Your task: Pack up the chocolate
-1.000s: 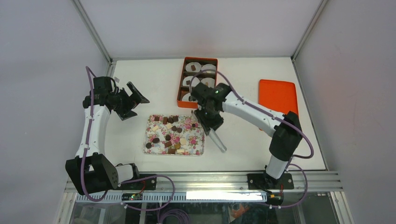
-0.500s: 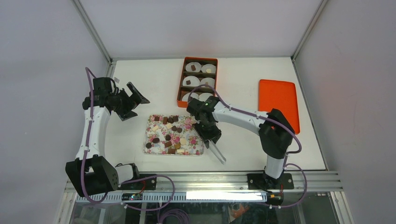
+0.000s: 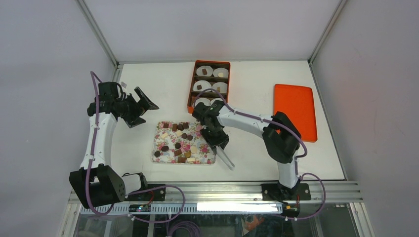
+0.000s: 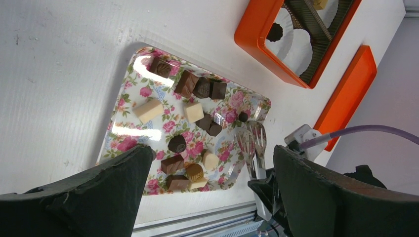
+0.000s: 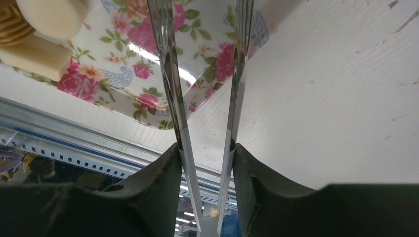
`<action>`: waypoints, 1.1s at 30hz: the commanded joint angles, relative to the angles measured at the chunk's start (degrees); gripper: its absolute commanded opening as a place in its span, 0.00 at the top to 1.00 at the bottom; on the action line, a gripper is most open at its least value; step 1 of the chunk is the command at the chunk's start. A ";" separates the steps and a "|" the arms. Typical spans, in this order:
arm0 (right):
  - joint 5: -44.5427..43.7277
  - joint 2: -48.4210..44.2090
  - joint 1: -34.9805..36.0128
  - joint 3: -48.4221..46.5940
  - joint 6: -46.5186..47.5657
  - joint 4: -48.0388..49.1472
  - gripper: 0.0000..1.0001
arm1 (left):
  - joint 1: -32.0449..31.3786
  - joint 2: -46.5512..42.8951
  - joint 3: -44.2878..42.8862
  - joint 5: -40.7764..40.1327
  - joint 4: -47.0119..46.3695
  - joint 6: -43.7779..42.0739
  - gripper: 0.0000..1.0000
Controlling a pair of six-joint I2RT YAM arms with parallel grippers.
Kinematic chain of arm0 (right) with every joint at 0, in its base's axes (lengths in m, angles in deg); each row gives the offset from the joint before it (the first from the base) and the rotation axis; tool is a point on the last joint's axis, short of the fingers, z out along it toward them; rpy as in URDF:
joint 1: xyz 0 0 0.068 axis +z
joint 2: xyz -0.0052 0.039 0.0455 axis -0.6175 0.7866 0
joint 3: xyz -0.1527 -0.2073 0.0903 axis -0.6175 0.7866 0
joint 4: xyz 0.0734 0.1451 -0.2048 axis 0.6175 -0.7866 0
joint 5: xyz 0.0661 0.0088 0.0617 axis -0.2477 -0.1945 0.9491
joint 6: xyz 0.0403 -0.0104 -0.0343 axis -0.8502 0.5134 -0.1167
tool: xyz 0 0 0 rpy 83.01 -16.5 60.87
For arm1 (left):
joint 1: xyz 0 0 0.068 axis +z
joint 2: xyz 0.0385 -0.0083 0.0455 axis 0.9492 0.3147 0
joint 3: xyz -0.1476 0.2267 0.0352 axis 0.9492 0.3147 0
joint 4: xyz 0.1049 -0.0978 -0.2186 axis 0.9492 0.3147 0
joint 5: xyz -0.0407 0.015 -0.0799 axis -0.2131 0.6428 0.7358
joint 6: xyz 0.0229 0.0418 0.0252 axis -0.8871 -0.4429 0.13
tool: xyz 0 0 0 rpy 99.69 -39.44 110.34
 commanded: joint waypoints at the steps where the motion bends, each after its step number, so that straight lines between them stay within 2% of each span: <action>1: -0.40 1.10 -0.55 -2.85 1.13 0.48 0.58 | 0.67 -0.61 -0.51 0.92 -1.57 0.35 0.01; 15: -0.41 4.24 -1.34 -5.83 2.73 -0.04 0.57 | 0.66 0.12 -1.32 1.43 -1.57 0.19 0.01; 19: -0.32 4.38 -1.32 -5.99 3.05 -0.38 0.61 | 0.65 0.07 -1.40 1.52 -1.56 0.16 0.01; 33: -1.60 1.24 -1.53 -7.04 2.96 -2.27 1.00 | 0.64 -0.59 -0.94 1.39 -1.55 0.13 0.01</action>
